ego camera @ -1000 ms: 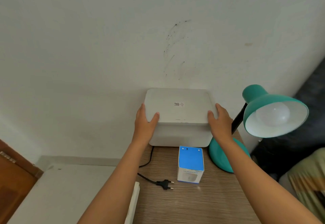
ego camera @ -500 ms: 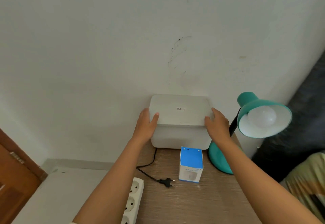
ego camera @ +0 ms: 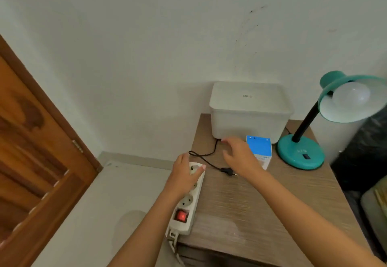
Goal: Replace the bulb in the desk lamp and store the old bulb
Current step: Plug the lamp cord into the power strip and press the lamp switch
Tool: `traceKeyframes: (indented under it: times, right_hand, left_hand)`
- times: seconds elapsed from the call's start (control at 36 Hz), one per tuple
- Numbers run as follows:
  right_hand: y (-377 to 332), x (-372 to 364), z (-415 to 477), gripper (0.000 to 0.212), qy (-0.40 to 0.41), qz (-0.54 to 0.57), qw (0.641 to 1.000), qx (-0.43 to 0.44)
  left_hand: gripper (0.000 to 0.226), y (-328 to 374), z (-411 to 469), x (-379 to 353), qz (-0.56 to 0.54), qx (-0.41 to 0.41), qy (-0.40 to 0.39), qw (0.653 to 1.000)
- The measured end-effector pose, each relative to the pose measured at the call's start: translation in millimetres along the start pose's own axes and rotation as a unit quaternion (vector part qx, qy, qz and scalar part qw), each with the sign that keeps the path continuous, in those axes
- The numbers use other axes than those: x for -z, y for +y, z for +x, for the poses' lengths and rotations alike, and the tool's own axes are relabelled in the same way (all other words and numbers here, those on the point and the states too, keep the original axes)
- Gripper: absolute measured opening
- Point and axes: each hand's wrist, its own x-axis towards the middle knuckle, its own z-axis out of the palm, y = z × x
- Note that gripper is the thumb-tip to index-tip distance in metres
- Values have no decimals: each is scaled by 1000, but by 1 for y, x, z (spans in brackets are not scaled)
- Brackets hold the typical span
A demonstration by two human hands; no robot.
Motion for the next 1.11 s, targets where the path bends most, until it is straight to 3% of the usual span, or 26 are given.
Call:
traceKeyframes:
  times: [0.08,0.19,0.5,0.69,0.89,1.11]
  right_hand:
    - [12,-26,-10,36,-58,-58,997,-3]
    - [32,-46,-18,29,-87,-117,988,-47]
    - [44,-66,-20,28,-39,-163,986,-17]
    - [24,-55,-1,16,2,6,999,-46]
    - [-11,-47,8,19,39,224,973,-35]
    - [-11,-58,11,20,-54,219,974,3]
  left_hand:
    - [66,-16,-14,-14,-13,18,-16,1000]
    - [83,-26,-25,-29,6,33,-11,999]
    - [76,-30,-26,-37,6,24,35,999]
    - [75,-30,-26,-36,-8,19,42,999]
    - [71,-31,-26,-37,-33,26,44,998]
    - [71,-31,-27,-34,-74,21,49,996]
